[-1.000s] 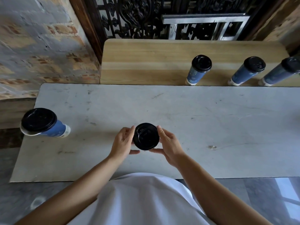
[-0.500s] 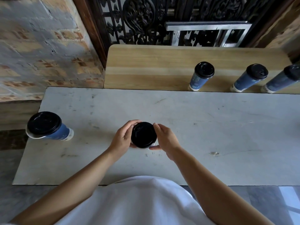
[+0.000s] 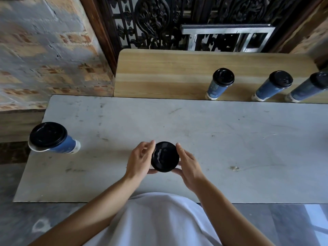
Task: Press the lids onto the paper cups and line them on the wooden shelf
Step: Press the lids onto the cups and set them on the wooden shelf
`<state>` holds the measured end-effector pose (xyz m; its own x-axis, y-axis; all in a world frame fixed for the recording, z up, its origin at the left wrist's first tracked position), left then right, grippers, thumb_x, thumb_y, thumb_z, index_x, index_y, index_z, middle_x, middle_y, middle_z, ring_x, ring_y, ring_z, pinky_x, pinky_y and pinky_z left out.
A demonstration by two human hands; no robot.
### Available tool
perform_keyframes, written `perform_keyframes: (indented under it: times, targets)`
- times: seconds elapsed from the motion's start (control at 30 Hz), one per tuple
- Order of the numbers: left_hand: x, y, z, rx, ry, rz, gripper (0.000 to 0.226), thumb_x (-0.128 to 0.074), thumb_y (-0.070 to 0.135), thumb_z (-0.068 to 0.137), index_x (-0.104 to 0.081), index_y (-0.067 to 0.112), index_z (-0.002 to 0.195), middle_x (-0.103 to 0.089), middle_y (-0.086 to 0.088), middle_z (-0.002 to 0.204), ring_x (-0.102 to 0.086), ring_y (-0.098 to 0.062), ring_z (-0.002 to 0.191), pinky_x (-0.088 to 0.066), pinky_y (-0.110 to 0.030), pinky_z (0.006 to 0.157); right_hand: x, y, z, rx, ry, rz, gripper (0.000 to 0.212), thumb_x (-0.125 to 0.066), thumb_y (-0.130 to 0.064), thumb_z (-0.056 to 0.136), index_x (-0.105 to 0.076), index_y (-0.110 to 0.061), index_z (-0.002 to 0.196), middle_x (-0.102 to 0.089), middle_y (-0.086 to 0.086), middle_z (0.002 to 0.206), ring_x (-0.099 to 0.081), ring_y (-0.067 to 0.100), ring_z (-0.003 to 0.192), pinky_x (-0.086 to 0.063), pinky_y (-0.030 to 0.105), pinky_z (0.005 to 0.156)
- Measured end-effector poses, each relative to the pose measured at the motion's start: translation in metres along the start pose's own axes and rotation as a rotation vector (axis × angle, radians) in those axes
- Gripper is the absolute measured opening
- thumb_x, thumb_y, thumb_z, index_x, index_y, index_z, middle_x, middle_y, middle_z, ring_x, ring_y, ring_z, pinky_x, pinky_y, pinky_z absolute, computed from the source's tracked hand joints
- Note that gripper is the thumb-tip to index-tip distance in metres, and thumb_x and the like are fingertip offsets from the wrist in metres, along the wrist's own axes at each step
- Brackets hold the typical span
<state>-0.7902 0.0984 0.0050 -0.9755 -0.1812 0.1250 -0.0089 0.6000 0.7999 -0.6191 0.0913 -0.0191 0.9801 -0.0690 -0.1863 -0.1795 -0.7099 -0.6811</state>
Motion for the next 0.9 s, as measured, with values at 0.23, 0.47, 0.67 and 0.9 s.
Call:
perform_keyframes:
  times: [0.23,0.47,0.67,0.9]
  targets:
    - [-0.016,-0.022,0.004,0.139,-0.239,0.026,0.036,-0.059,0.047,0.097,-0.057,0.011,0.091,-0.063,-0.006,0.093,-0.069,-0.019,0.088,-0.063,-0.049,0.066,0.011,-0.014,0.002,-0.05,0.043,-0.249,0.046,-0.052,-0.057,0.097,-0.077,-0.018,0.103,-0.076,0.007,0.101,-0.071,0.02,0.095,-0.057,0.029,0.056]
    - [-0.002,-0.01,0.004,-0.218,-0.175,0.188,0.024,-0.043,0.022,0.108,-0.057,0.013,0.091,-0.053,-0.005,0.083,-0.056,0.0,0.072,-0.056,-0.023,0.056,0.003,-0.006,0.004,0.048,0.114,-0.412,0.044,-0.04,-0.047,0.104,-0.078,-0.026,0.095,-0.074,0.003,0.088,-0.07,0.016,0.076,-0.049,0.019,0.052]
    - [-0.012,-0.013,0.012,-0.291,-0.226,0.23,0.025,-0.043,0.037,0.104,-0.065,0.027,0.096,-0.067,0.018,0.085,-0.063,-0.003,0.085,-0.059,-0.029,0.071,0.02,-0.014,0.004,0.148,0.238,-0.527,0.041,-0.039,-0.03,0.106,-0.073,-0.019,0.087,-0.068,-0.002,0.076,-0.061,-0.004,0.045,-0.042,0.013,0.039]
    - [-0.018,-0.009,0.005,-0.268,-0.243,0.156,0.028,-0.041,0.025,0.108,-0.069,0.028,0.104,-0.075,0.024,0.097,-0.067,0.006,0.098,-0.055,-0.029,0.091,0.023,0.07,0.012,-0.03,0.127,-0.848,0.018,-0.053,-0.015,0.09,-0.058,-0.022,0.106,-0.068,0.007,0.095,-0.07,0.031,0.086,-0.059,0.049,0.081]
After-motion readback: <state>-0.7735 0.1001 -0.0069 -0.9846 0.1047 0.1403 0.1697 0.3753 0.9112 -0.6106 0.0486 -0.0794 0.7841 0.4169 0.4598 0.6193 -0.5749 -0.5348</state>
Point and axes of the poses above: each hand's wrist, its own z-axis towards the middle knuckle, its own x-axis out of the back of the hand, y = z × x, the point moved 10 cm from there along z, towards the middle knuckle
